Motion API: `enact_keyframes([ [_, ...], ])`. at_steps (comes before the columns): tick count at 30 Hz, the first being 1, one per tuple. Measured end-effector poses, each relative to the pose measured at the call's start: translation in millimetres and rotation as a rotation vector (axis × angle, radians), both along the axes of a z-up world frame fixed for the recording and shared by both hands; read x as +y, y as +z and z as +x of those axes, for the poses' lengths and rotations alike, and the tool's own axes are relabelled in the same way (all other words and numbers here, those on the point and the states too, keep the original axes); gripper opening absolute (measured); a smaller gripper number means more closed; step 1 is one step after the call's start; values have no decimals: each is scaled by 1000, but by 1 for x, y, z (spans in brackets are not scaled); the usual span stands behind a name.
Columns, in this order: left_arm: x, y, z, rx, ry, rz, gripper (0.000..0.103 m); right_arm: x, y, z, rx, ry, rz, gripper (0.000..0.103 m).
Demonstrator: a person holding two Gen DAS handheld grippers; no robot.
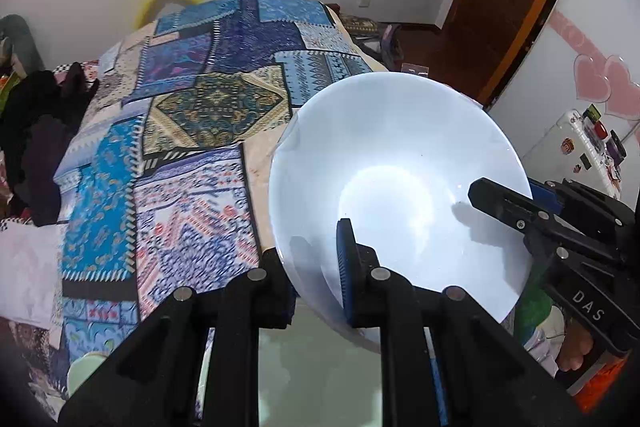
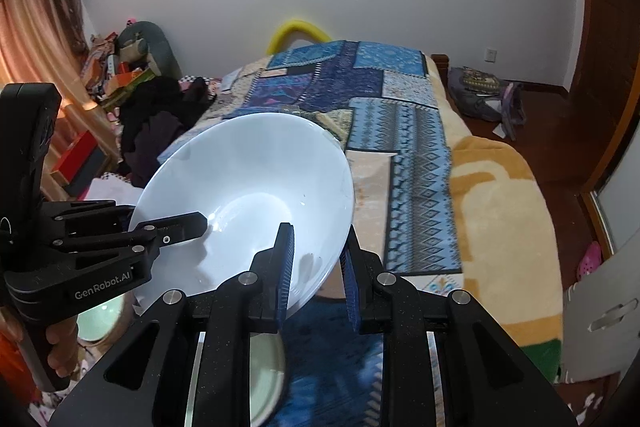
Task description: Organize plates and bowls
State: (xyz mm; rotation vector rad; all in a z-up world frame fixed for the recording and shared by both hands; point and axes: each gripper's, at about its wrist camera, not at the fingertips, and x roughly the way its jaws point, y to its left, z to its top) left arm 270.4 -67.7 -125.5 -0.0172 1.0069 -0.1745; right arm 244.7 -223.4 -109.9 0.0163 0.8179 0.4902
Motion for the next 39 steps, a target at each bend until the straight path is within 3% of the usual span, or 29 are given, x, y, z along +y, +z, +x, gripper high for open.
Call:
enact_keyframes([
  [25, 136, 24, -137, -70, 211, -20, 17, 128, -1, -78, -8, 233, 30, 21],
  [39, 214, -1, -184, -44, 349, -32, 17, 196, -29, -99, 59, 357, 40, 21],
])
